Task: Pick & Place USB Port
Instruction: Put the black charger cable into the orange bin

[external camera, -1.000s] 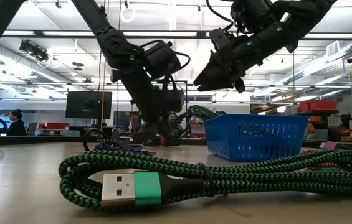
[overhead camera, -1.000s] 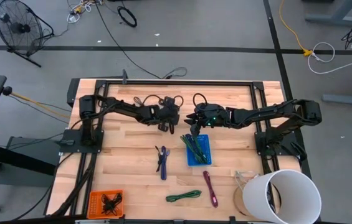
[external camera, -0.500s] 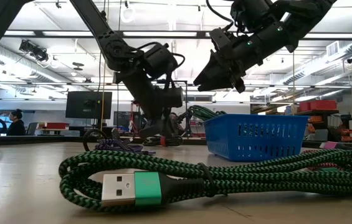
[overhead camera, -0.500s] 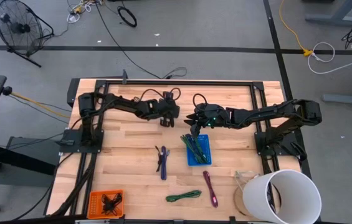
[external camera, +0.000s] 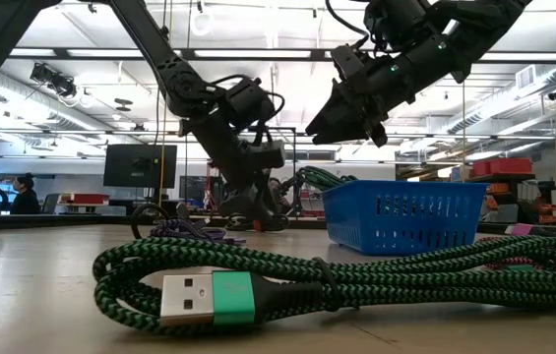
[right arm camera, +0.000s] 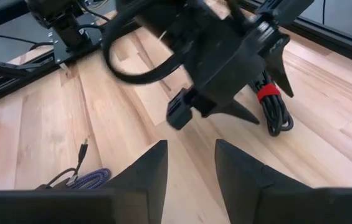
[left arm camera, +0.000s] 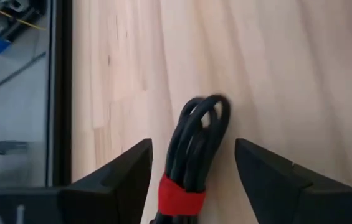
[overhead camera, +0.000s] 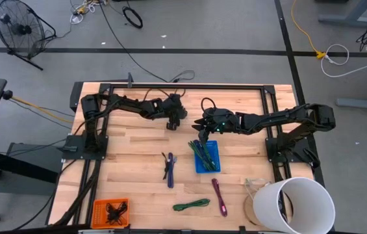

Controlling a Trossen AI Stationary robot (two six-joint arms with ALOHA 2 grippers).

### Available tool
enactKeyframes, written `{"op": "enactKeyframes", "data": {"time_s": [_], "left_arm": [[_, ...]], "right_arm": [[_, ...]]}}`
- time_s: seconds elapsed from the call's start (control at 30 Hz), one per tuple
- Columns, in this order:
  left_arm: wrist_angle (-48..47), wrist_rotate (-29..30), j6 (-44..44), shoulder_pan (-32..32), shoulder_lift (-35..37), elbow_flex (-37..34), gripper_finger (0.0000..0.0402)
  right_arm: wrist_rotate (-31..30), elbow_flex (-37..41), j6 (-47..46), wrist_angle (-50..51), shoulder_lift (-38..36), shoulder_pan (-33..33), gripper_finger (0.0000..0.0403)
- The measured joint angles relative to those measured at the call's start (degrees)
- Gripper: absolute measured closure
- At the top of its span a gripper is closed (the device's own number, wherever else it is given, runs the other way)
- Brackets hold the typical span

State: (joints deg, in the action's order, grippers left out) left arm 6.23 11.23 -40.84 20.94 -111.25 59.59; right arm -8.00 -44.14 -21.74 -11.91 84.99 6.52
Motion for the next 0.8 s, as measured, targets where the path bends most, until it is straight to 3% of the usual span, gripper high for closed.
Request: {"op": "enactKeyframes", "data": {"time_s": [0.23,0.43,0.53,0.67,0.8], "left_arm": [[-0.5,-1.5,4.3,3.1,-0.5,0.0,0.0195],[-2.4,-6.1,4.6,3.7,-0.5,0.0,0.0226],[-3.6,-4.9,3.9,3.6,-0.5,0.1,0.0271],[-3.8,-2.3,4.4,3.6,-0.5,0.1,0.0363],[-3.8,-2.2,6.2,3.6,-0.5,0.1,0.0362]], "right_arm": [[-0.1,0.0,0.2,-0.1,0.0,0.0,0.0271],[-0.1,0.0,0.2,-0.6,0.0,0.0,0.0271],[-0.1,0.0,0.3,-0.6,0.0,0.0,0.0271],[-0.1,0.0,0.2,-0.6,0.0,0.0,0.0271],[-0.1,0.0,0.3,-0.6,0.0,0.0,0.0271]]}}
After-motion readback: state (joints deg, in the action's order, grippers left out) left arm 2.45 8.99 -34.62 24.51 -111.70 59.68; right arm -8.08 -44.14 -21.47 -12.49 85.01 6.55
